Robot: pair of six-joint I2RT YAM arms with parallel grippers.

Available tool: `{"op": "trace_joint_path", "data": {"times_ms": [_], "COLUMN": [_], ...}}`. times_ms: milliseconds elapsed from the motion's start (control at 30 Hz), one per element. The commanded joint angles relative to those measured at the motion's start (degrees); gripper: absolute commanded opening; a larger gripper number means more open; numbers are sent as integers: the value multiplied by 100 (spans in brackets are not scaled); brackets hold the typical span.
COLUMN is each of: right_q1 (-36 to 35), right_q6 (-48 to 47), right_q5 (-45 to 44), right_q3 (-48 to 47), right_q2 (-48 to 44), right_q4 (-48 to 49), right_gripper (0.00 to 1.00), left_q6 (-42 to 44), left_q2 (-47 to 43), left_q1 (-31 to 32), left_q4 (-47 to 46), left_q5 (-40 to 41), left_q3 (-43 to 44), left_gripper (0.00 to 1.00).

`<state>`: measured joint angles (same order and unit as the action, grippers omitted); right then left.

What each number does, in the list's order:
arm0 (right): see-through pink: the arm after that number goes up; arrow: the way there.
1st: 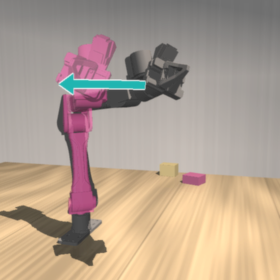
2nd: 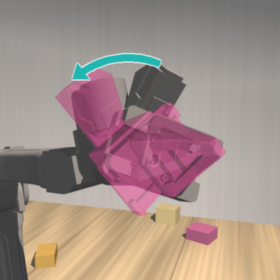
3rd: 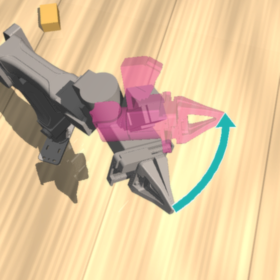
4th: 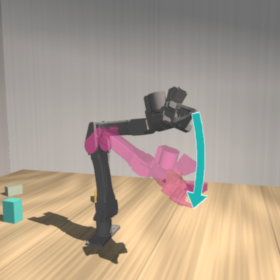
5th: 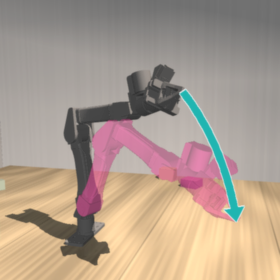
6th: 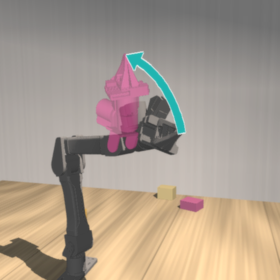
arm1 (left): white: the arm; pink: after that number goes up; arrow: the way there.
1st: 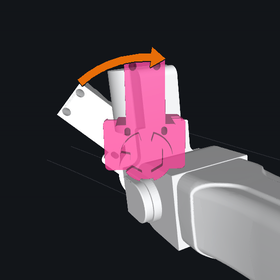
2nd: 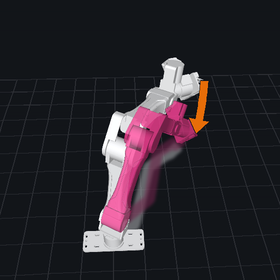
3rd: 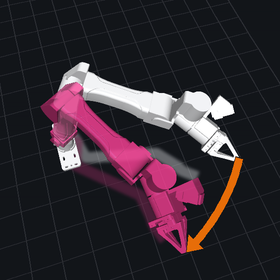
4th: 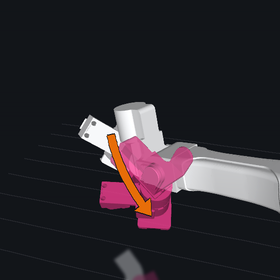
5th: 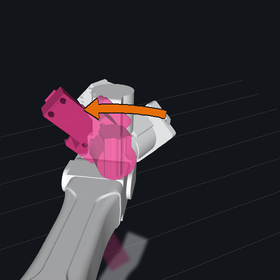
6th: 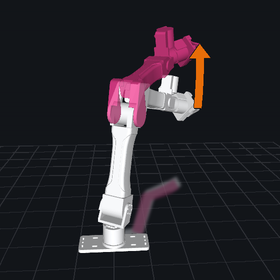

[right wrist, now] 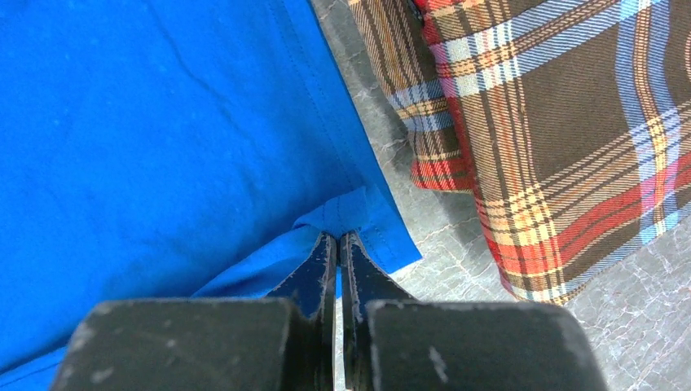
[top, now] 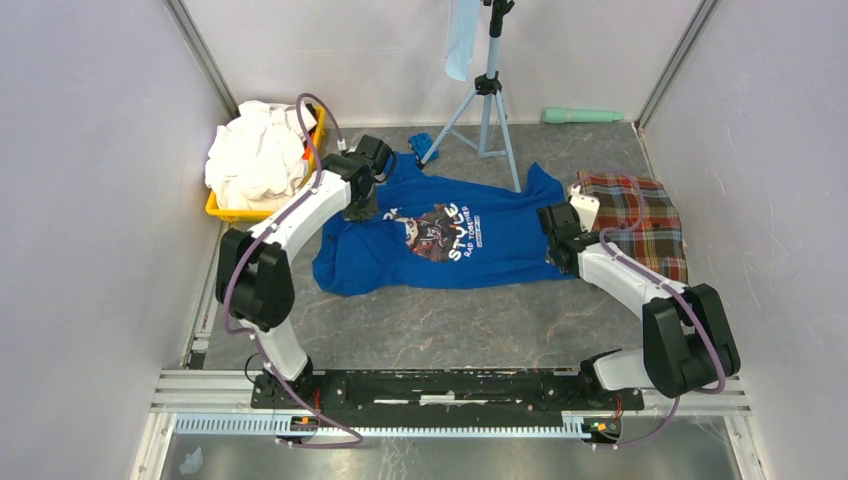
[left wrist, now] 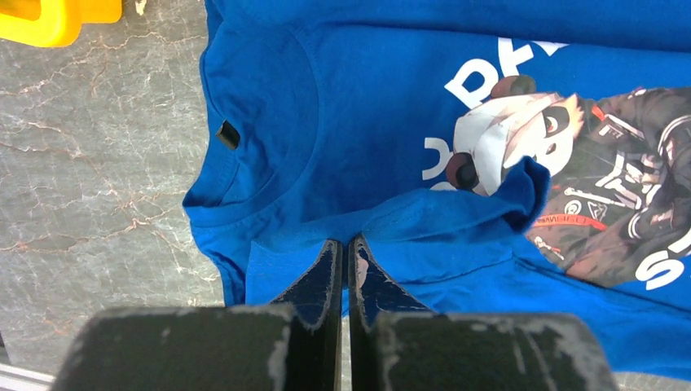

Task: Fold and stack the mixed laundry pile
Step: Fold the T-shirt.

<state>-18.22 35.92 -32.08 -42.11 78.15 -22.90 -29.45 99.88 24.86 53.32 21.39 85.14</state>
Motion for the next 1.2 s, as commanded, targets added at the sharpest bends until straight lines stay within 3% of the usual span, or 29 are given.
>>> {"op": "trace_joint_path", "data": {"times_ms": [0, 400, 467, 500, 600, 633, 667, 733, 800, 900, 1167], "right_q1": [62, 125, 150, 164, 164, 164, 164, 161, 151, 89, 64], "right_q6": [-55, -262, -307, -335, -442, -453, -482, -533, -580, -598, -615], "right_q5": [-96, -30, 96, 157, 338, 388, 436, 571, 764, 870, 1545], "right_q3": [-282, -601, -647, -681, -753, -747, -731, -666, -550, -127, 1011], "right_q2": [149, 605, 698, 702, 548, 454, 292, -5, -334, -876, -1748], "right_q4": [219, 382, 363, 337, 256, 221, 207, 185, 183, 210, 561], "right_gripper": [0, 0, 8, 14, 44, 52, 61, 69, 71, 71, 66], "left_q6": [292, 330, 309, 304, 255, 221, 179, 59, -139, -517, -1436], "left_q2": [229, 666, 769, 758, 456, 300, 84, -309, -742, -1562, -3706], "left_q1": [-97, -347, -365, -364, -364, -366, -361, -365, -366, -363, -370], "left_q4": [-111, -241, -153, -119, -77, -70, -80, -10, 103, 31, -470], "left_q5": [128, 204, 209, 208, 234, 272, 316, 432, 504, 443, -102], "left_q3": [342, 610, 748, 795, 728, 658, 551, 335, 28, -884, -3249], "left_gripper": [2, 4, 9, 17, 80, 96, 100, 100, 100, 99, 83]}}
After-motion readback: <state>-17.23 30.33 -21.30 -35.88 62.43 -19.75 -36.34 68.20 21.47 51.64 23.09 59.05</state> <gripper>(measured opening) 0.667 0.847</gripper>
